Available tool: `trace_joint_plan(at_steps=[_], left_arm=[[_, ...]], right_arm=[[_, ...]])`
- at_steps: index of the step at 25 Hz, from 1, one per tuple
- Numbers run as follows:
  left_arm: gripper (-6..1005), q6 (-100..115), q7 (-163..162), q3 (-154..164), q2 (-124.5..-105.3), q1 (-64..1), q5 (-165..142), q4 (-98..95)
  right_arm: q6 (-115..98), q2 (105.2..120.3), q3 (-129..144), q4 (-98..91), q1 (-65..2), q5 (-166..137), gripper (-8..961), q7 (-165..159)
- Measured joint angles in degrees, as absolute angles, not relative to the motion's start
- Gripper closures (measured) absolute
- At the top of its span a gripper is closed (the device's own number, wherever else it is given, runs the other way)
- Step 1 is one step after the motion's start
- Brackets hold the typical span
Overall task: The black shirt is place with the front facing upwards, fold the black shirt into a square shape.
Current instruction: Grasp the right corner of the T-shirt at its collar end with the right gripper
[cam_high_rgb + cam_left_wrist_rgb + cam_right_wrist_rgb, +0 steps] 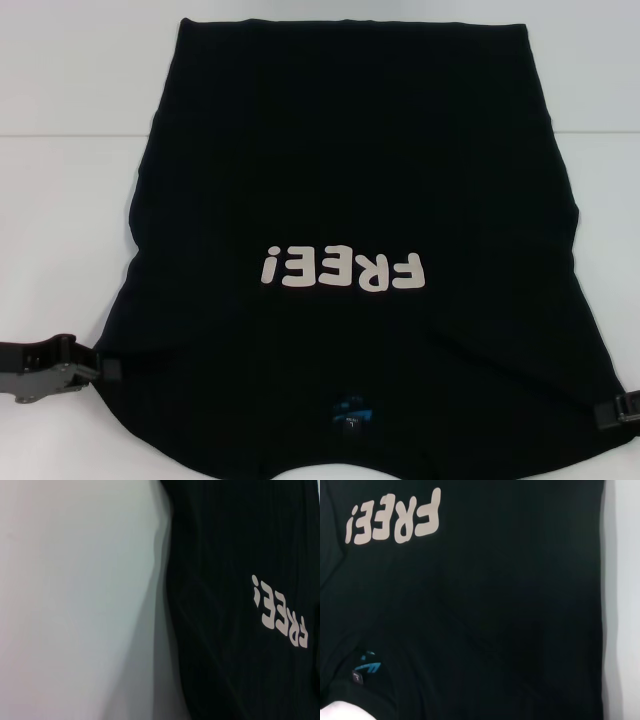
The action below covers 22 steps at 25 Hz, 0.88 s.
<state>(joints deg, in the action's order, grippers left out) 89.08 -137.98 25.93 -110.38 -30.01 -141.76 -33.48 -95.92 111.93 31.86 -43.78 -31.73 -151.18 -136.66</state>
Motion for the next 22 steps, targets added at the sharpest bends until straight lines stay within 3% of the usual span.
trace_joint_plan(at_steps=[22], left_arm=[[966,89.07,-137.41,25.93,-110.47,-30.15,-141.27,-33.29]], right_arm=[[-95.02,111.97,31.34,-40.47,-32.91,-148.61,97,-135.75]])
